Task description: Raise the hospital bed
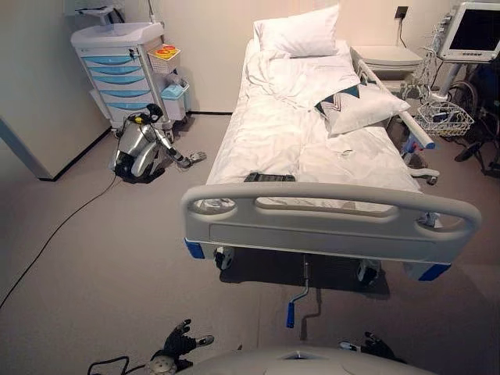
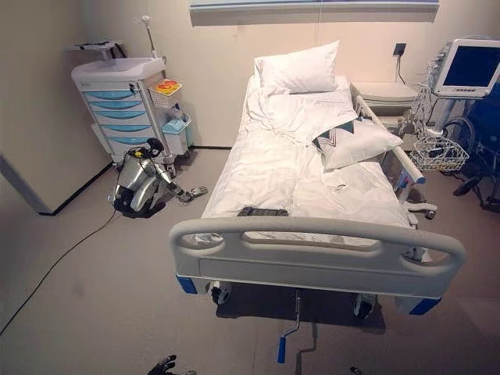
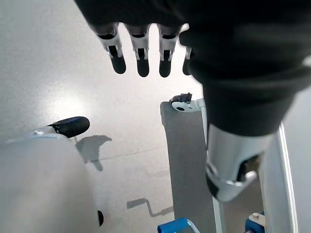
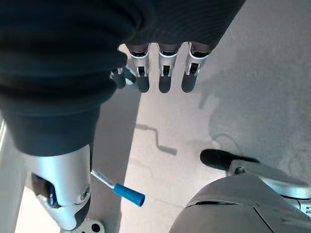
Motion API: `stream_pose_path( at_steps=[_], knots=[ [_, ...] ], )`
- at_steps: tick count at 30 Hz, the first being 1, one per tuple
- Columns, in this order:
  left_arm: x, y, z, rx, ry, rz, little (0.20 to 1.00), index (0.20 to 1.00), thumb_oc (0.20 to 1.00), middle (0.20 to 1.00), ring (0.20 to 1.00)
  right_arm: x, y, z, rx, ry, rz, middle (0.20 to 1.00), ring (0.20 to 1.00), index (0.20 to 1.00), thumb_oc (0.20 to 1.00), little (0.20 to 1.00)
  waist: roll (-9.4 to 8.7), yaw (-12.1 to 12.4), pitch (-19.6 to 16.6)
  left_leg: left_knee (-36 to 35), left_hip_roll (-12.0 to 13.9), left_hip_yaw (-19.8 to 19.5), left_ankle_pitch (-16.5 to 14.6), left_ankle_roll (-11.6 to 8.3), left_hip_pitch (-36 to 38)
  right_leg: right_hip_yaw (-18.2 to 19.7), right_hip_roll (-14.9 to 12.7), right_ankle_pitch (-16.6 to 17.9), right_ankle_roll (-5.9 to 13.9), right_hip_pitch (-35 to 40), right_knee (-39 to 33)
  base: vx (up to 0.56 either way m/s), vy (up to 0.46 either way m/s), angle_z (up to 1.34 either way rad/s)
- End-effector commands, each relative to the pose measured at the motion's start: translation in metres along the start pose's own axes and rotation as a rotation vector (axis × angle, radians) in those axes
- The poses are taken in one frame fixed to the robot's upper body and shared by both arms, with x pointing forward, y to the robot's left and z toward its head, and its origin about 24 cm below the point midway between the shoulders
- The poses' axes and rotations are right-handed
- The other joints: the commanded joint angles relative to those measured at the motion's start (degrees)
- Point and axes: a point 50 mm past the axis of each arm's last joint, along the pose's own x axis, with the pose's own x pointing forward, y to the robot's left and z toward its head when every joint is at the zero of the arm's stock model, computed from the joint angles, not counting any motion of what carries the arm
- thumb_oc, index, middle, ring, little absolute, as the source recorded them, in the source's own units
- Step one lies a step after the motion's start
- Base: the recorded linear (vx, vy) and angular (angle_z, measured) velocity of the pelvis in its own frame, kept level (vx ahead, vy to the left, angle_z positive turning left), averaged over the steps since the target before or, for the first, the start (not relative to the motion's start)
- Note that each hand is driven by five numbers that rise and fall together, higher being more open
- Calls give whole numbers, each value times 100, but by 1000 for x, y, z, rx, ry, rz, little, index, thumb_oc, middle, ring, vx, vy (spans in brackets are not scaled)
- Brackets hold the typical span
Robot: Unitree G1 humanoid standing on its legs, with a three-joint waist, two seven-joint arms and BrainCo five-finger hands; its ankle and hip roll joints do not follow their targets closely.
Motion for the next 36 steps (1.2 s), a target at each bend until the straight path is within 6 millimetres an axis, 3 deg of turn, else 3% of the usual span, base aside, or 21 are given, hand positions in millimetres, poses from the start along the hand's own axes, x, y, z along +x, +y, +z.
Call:
stream_pose_path(
  at_steps=[1,13,20,21,22,23,25,27,28,30,31,32,34,35,36],
  knots=[
    [9,8,29,23,-68,8,1000,1000,1000,1000,1000,8,10,35,-20,-68,26,1000,1000,1000,1000,1000,-342,44,301,73,-282,171,-405,150,508,-82,-307,90,562,118,49,70,-73,-6],
    [8,6,24,-38,-46,13,1000,1000,1000,1000,1000,7,8,32,-4,-59,20,1000,1000,1000,1000,1000,-330,18,279,36,-274,201,-395,156,532,-57,-289,93,571,110,49,0,0,0],
    [11,13,46,-50,-139,31,1000,1000,1000,1000,1000,8,1,43,41,-101,3,1000,1000,1000,1000,1000,-293,-38,333,36,-265,200,-387,146,480,-49,-279,103,557,57,49,0,0,0],
    [11,14,58,-54,-194,28,1000,1000,1000,1000,1000,9,0,49,45,-126,0,1000,1000,1000,1000,1000,-284,-44,376,38,-264,184,-373,144,446,-44,-277,117,554,21,51,-73,-5,0],
    [9,16,83,-56,-308,13,1000,1000,1000,1000,1000,9,-3,64,60,-179,-5,1000,1000,1000,1000,1000,-250,-52,495,81,-259,163,-344,146,335,-37,-283,130,550,-88,102,-73,-5,0],
    [9,17,83,-56,-308,13,1000,1000,1000,1000,1000,9,-3,64,60,-179,-5,1000,1000,1000,1000,1000,-250,-52,493,82,-259,163,-344,146,333,-37,-283,130,550,-90,103,-77,-6,0],
    [2,21,113,-45,-449,-7,1000,1000,1000,1000,1000,9,-5,78,88,-222,1,1000,1000,1000,1000,1000,-222,-59,625,115,-260,146,-303,143,197,-33,-279,143,542,-234,146,-93,-17,1],
    [-8,28,145,-28,-591,-28,1000,1000,1000,1000,1000,8,-4,103,91,-299,17,1000,1000,1000,1000,1000,-188,-70,846,241,-264,118,-249,138,-106,16,-298,166,526,-553,285,-249,-20,-3],
    [-19,33,174,-3,-710,-41,1000,1000,1000,1000,1000,5,-5,129,92,-381,31,1000,1000,1000,1000,1000,-149,-55,1073,411,-272,93,-207,127,-438,34,-312,180,505,-894,466,-316,-27,-4],
    [-25,34,186,24,-753,-48,1000,1000,1000,1000,1000,4,-6,139,94,-411,37,1000,1000,1000,1000,1000,-138,-38,1176,521,-266,72,-191,116,-634,35,-323,177,492,-1071,576,-205,-28,-3],
    [-37,32,211,86,-855,-76,1000,1000,1000,1000,1000,-1,-8,161,109,-485,45,1000,1000,1000,1000,1000,-98,-15,1376,621,-270,21,-149,105,-889,20,-325,177,474,-1337,713,-105,-22,0],
    [-38,32,211,87,-855,-76,1000,1000,1000,1000,1000,-1,-8,161,110,-485,45,1000,1000,1000,1000,1000,-98,-15,1370,629,-270,20,-151,105,-902,20,-326,175,473,-1350,721,-165,-34,3],
    [-56,26,241,162,-980,-122,1000,1000,1000,1000,1000,-12,-9,197,109,-608,67,1000,1000,1000,1000,1000,-40,-16,1689,728,-272,-21,-64,91,-1329,34,-306,215,471,-1789,844,-172,-31,0],
    [-56,26,241,163,-980,-122,1000,1000,1000,1000,1000,-12,-9,197,109,-609,67,1000,1000,1000,1000,1000,-40,-16,1683,735,-273,-21,-66,91,-1344,35,-307,214,470,-1804,851,-209,-27,-4],
    [-66,21,259,187,-1049,-147,1000,1000,1000,1000,1000,-21,-7,220,100,-682,84,1000,1000,1000,1000,1000,-9,-35,1895,800,-280,-19,-17,87,-1640,70,-309,244,486,-2131,934,-99,-9,-3]
  ],
)
